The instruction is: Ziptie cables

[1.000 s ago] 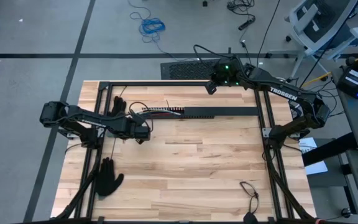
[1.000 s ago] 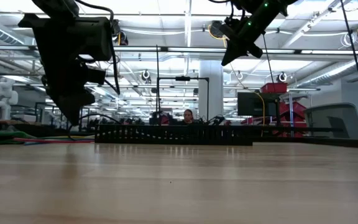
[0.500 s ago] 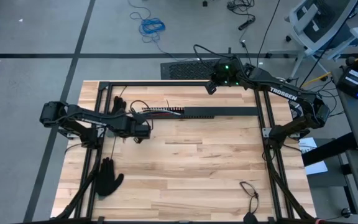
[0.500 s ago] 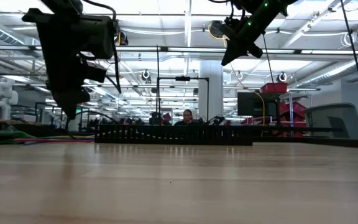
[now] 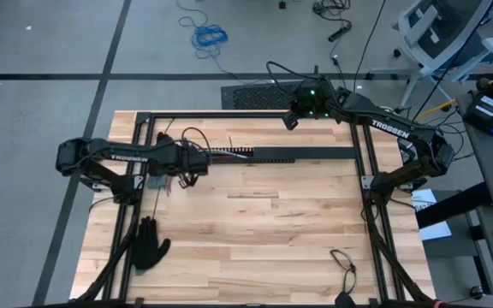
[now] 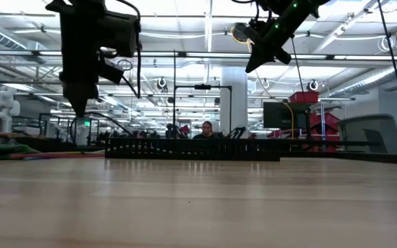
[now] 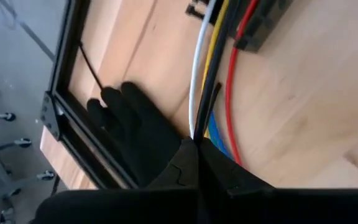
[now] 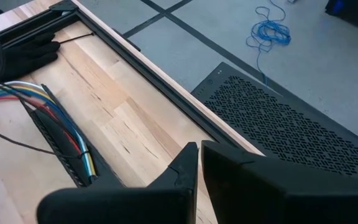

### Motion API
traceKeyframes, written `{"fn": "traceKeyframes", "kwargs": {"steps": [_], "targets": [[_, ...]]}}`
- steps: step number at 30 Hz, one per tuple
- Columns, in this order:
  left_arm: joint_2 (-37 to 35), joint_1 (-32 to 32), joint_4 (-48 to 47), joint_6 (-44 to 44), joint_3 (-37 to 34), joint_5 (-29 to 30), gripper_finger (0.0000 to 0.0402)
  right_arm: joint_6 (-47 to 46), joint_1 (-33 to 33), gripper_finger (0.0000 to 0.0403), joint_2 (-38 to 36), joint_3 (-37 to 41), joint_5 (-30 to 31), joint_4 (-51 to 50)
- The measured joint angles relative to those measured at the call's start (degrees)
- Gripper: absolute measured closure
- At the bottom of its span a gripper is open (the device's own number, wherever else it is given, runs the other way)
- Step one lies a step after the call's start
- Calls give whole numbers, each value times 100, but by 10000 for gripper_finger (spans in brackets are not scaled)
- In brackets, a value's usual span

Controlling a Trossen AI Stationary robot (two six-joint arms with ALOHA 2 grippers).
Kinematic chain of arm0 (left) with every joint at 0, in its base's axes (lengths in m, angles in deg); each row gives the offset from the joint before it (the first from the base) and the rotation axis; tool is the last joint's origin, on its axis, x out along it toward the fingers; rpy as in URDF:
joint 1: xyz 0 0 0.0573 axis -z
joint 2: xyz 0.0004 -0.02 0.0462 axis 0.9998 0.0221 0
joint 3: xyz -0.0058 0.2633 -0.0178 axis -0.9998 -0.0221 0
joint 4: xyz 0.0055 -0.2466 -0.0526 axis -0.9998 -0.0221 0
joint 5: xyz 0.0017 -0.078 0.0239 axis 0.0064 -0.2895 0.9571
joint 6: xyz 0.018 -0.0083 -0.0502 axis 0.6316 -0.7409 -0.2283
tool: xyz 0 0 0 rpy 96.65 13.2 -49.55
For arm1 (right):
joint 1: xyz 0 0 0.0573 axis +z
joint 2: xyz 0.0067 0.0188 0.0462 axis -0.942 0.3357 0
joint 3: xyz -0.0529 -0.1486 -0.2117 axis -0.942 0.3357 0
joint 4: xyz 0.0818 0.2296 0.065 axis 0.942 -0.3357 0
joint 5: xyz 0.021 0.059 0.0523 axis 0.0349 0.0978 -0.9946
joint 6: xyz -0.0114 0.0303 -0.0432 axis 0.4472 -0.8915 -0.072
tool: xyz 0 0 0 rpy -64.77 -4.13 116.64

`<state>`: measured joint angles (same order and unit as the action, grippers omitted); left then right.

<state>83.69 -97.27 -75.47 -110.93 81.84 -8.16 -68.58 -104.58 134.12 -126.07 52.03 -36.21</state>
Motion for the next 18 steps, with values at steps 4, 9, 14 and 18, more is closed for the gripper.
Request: {"fn": "traceKeyframes", "kwargs": {"steps": [4, 9, 14, 18], "targets": [[0, -235, -276, 370, 239, -212, 400, 178, 2, 385, 0, 0, 0, 0], [0, -501, -388, 704, 592, -286, 400, 399, 2, 385, 0, 0, 0, -4], [0, -741, -569, 754, 832, -469, 400, 610, 2, 385, 0, 0, 0, -7], [0, -901, -741, 726, 832, -947, 400, 740, 2, 385, 0, -1, 0, -15]]}}
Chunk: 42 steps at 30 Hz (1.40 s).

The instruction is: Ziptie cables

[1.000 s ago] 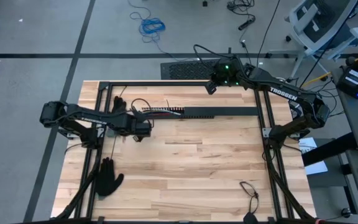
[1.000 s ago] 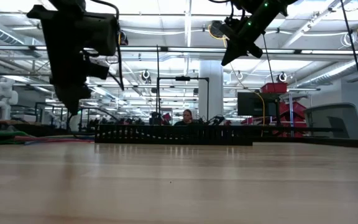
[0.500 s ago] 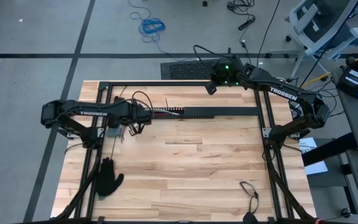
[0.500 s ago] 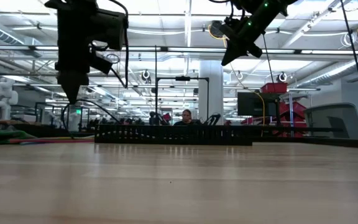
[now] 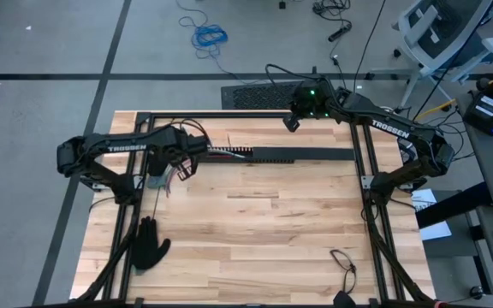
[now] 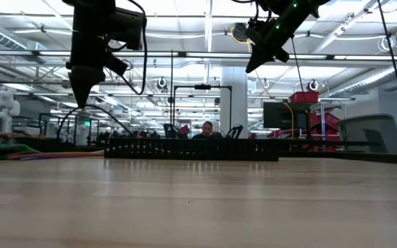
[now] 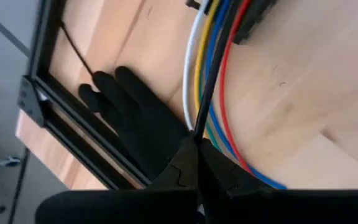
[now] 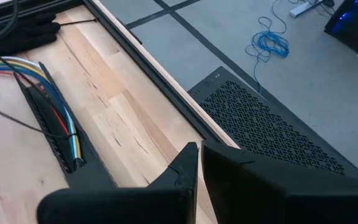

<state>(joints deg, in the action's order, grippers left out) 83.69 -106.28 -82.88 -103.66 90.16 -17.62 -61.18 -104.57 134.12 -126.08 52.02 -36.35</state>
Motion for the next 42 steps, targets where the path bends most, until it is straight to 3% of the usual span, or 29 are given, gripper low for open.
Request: {"fn": "traceKeyframes", "kwargs": {"steps": [8, 19, 26, 30, 38, 42], "targets": [[287, -116, 247, -3, -37, -79, 400, 47, 1, 385, 0, -1, -2, -123], [1436, -205, 539, 406, -319, -172, 400, 206, -2, 385, 2, -1, -4, -418], [2052, -530, 609, 484, -317, -869, 400, 312, -2, 385, 2, -1, -4, -405], [2196, -692, 605, 603, -316, -941, 399, 338, 1, 385, 2, -1, -4, -368], [2116, -710, 735, 803, -44, -953, 319, 491, 1, 385, 2, -1, -4, -377], [2118, -810, 892, 772, -31, -1336, 263, 569, -18, 385, 2, -1, -7, -380]]}}
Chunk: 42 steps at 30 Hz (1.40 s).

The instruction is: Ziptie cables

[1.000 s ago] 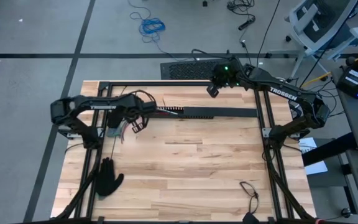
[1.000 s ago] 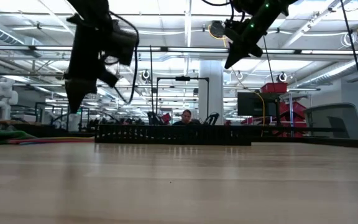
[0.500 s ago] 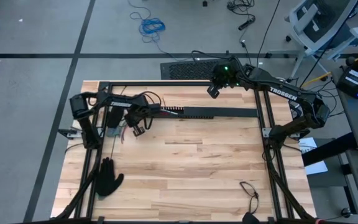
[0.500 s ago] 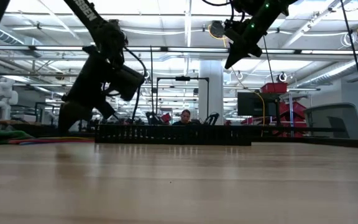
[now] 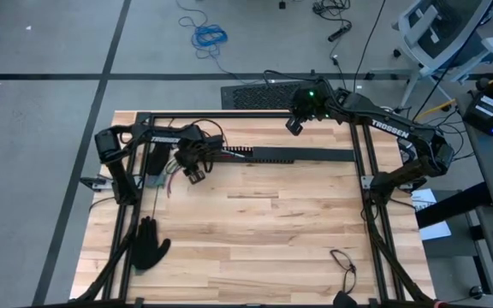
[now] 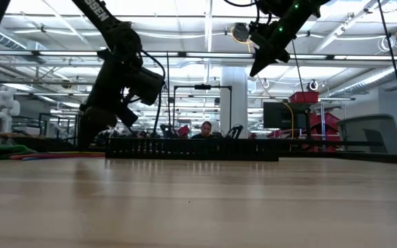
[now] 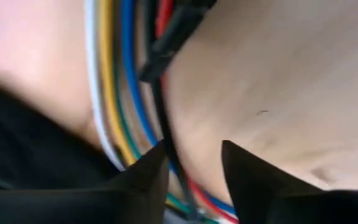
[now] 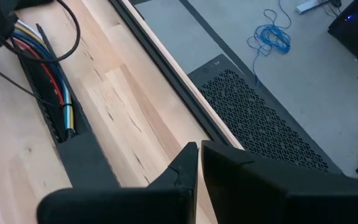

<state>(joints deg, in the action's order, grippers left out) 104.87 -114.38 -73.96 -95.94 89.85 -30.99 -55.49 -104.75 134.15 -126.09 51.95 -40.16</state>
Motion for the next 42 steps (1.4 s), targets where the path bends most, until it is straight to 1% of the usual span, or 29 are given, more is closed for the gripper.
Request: {"fn": "traceKeyframes", "kwargs": {"steps": [5, 8, 10, 13, 16, 22, 26, 31, 34, 37, 39, 40, 42], "targets": [[0, -25, -176, -242, 0, -447, 198, 46, -54, 385, 0, 0, -1, -33], [0, -22, -420, -465, 0, -793, 168, 64, -78, 385, 0, 0, -5, -31], [0, 13, -498, -578, 2, -913, 155, 66, -93, 385, 0, 0, -8, -7], [0, 94, -708, -720, 38, -928, 142, 68, -96, 385, 0, 0, -6, 6], [-2, 194, -840, -791, 172, -927, 139, 68, -95, 385, -2, 0, -6, 30], [-4, 436, -1213, -939, 691, -811, 138, 68, -95, 385, -2, 0, -6, 39], [-82, 562, -1683, -940, 1170, -358, 138, 68, -95, 385, -2, 0, -3, 55], [-393, 641, -1886, -1207, 1864, 303, 138, 112, -110, 385, -2, 0, -1, 168], [-602, 663, -2029, -1240, 2358, 763, 138, 190, -140, 385, -2, 0, -1, 272], [-785, 669, -2072, -1232, 2971, 1374, 138, 197, -242, 385, -2, 0, -4, 429], [-912, 669, -1964, -1108, 3393, 1885, 138, 215, -334, 385, -2, 0, 0, 570], [-987, 678, -1752, -923, 3580, 2130, 138, 219, -384, 385, -2, 0, 0, 658], [-1218, 706, -929, -283, 3789, 2465, 138, 219, -487, 385, -2, 0, -3, 954]]}}
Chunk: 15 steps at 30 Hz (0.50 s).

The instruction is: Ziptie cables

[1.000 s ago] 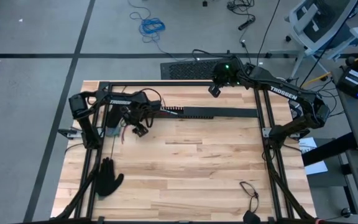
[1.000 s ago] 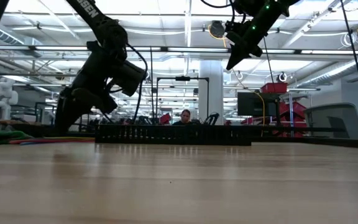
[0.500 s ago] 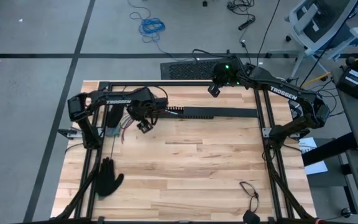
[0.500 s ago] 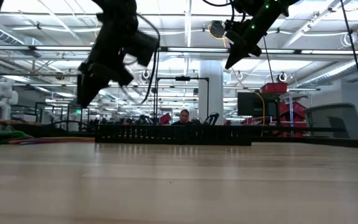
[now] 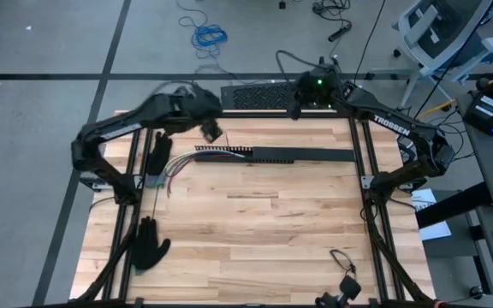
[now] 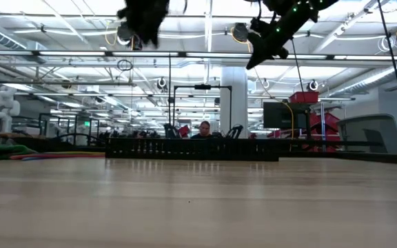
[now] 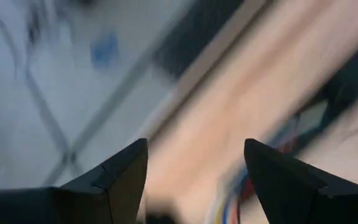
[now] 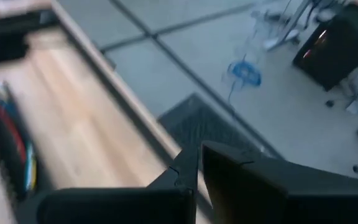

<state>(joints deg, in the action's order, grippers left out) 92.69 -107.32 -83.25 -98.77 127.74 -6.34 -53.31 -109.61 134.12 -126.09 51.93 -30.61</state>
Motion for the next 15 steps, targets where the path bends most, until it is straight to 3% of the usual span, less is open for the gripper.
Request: {"fn": "traceKeyframes", "kwargs": {"steps": [3, 5, 9, 11, 15], "targets": [[-414, 65, 1759, 980, -49, -23, 138, -55, -134, 385, 0, 0, -71, 505], [-632, 65, 2649, 1417, -150, -447, 138, -41, -201, 385, 0, 0, -607, 690], [-877, -23, 3079, 1740, -535, -1143, 139, -130, -191, 385, 0, 0, -1725, 496], [-1020, -146, 3105, 1720, -1061, -1571, 139, -171, -25, 385, 27, 0, -1739, 200], [-1428, -306, 4328, 1402, -2706, -2873, 139, -179, 530, 385, 184, 0, -1140, -283]]}}
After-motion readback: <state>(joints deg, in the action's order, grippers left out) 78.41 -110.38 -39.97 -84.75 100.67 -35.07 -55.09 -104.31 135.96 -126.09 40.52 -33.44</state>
